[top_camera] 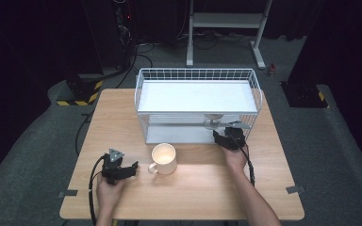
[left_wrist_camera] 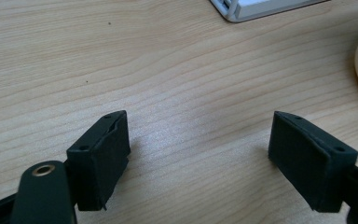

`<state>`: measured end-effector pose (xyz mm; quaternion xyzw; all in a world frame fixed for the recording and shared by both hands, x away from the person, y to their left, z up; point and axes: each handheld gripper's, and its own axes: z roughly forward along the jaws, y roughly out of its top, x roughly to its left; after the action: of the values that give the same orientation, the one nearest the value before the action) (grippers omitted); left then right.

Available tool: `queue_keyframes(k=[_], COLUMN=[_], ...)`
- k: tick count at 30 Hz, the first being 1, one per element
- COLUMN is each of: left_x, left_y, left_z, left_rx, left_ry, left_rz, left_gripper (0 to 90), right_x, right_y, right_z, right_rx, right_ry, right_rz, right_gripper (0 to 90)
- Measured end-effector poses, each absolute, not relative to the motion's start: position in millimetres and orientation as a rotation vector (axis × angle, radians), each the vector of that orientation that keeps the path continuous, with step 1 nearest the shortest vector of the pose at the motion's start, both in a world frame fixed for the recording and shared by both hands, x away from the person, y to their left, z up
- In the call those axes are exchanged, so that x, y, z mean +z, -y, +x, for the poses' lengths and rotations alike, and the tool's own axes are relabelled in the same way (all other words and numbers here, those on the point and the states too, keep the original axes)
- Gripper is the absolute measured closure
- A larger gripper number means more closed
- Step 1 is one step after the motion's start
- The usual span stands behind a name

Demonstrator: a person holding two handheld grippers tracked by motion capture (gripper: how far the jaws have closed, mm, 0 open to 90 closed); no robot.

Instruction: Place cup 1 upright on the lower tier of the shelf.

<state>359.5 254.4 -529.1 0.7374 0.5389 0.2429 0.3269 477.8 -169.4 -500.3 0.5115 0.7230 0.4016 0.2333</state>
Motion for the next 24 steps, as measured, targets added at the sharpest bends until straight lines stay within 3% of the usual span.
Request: queue_keyframes(k=[24], left_x=[-529], left_y=[-254], left_z=[359], left_rx=[0.636], left_ry=[-1.412], left_rz=[1.931], left_gripper=[20.6], right_x=[-485], right_y=[190], right_z=[451], right_rx=[1.2], right_ry=[-1.974], right_rz=[1.351], right_gripper=[37.5])
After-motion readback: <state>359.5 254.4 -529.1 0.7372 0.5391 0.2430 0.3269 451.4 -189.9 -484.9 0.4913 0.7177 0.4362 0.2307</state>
